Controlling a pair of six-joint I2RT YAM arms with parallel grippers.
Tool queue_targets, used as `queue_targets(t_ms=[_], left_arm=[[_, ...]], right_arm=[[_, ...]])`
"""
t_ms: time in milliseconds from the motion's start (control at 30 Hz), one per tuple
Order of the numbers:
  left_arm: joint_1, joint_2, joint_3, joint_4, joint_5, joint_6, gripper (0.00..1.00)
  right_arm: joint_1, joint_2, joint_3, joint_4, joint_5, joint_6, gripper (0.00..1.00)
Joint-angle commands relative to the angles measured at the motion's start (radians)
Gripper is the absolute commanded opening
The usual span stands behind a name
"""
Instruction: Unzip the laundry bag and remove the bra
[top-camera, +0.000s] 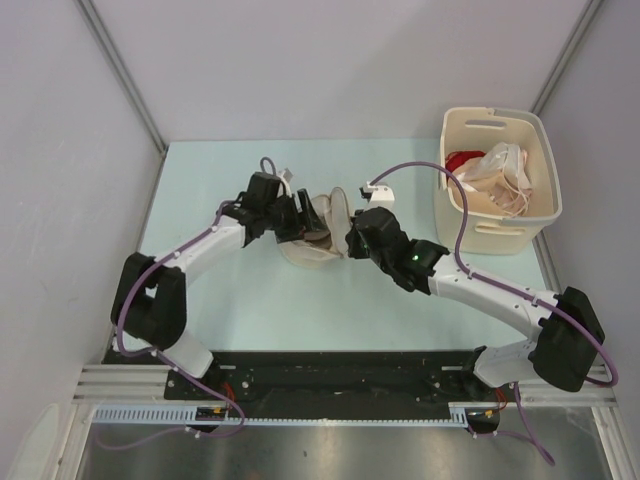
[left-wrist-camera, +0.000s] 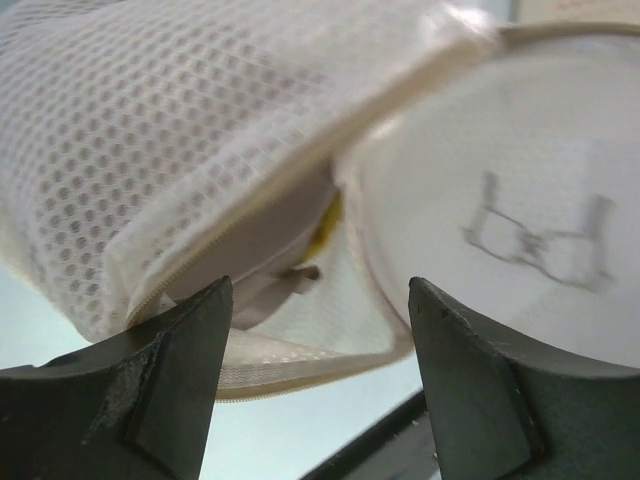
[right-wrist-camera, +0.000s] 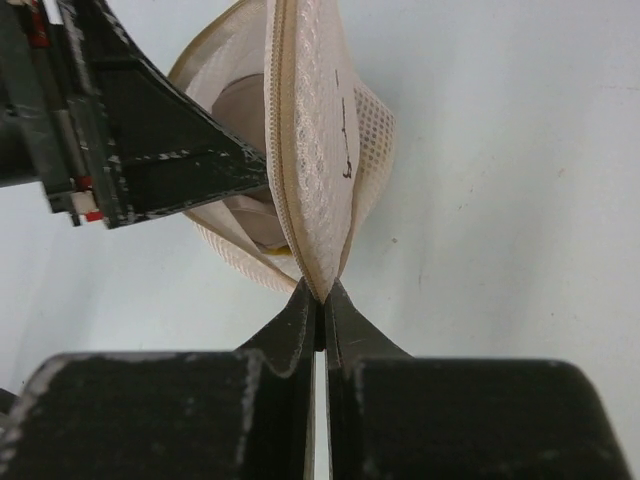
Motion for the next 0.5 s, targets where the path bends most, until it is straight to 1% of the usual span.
queue_targets(t_ms=[0,67,100,167,333,433,467], left_arm=[[-0.008,0.032,-0.017,-0.025,-0.169,0.076,0.76],[-0.017,0.041,-0.004,-0.064,-0.214,0.088,0.75],[-0.028,0.048,0.004,-0.084,-0.272,0.092,0.74],[-0.042,0.055,0.018,-0.112,-0.315,0.108,0.73],[-0.071,0.123,0.056,-0.134,-0.338,0.1,0.74],[-0.074,0.156,0.062,-0.098,-0.338,0.079,0.73],[-0.078,0.165,0.069,-0.091,-0.372,0.071,0.73]], right_arm=[[-0.001,-0.018,0.0,0.027,-0.011,0.02,0.0],[-0.001,-0.011,-0.005,0.027,-0.016,0.019,0.0],[-0.001,-0.01,-0.006,0.029,-0.016,0.02,0.0],[-0.001,-0.005,-0.012,0.027,-0.017,0.02,0.0],[0.002,0.002,-0.022,0.039,-0.031,0.025,0.0],[0.004,0.013,-0.026,0.041,-0.033,0.031,0.0],[0.005,0.013,-0.029,0.041,-0.031,0.034,0.0]])
